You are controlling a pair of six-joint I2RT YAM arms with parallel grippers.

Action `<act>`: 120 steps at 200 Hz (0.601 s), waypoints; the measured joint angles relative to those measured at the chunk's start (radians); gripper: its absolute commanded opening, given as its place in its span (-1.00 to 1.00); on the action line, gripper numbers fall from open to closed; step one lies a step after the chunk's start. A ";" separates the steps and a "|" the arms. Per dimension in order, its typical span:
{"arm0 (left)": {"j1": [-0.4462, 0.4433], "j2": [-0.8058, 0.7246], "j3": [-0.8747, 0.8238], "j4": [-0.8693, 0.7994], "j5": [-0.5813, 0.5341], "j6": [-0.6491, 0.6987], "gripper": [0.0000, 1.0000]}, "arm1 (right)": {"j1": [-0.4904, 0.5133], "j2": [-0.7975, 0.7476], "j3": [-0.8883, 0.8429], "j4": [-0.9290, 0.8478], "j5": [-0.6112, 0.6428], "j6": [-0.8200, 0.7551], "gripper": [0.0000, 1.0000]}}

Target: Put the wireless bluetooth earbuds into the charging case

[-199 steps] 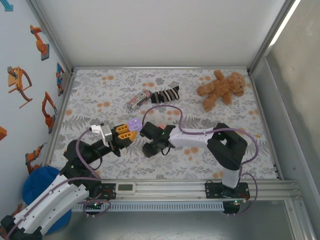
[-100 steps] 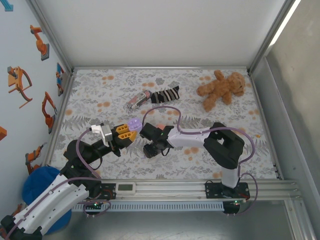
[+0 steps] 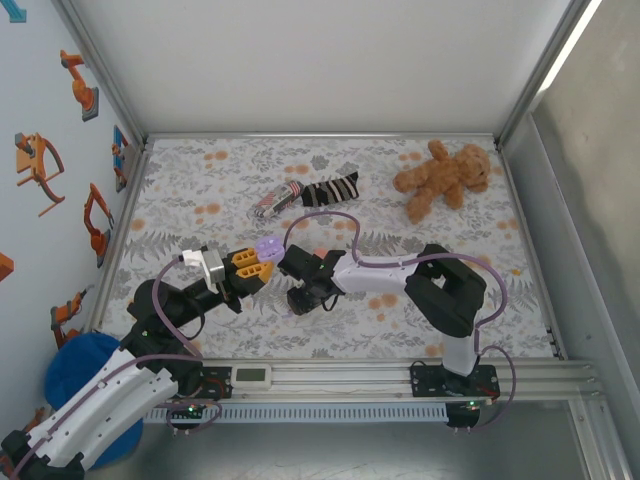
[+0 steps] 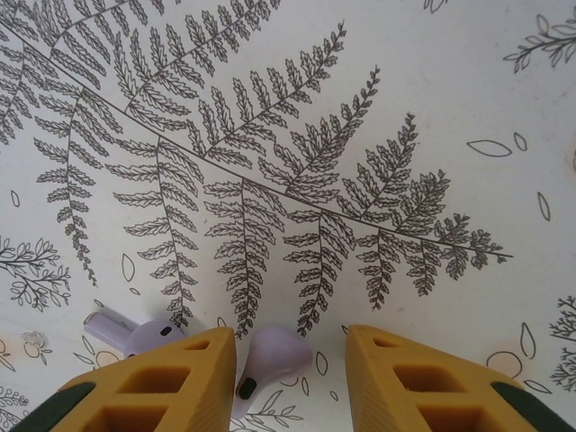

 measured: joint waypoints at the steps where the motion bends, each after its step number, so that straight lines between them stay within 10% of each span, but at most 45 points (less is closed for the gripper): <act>1: 0.000 0.000 0.000 0.000 0.000 0.000 -1.00 | 0.000 0.000 0.000 0.000 0.000 0.000 -0.30; 120: 0.000 0.000 -0.003 0.000 -0.003 0.002 -0.99 | 0.003 0.010 0.017 -0.016 0.003 -0.005 -0.36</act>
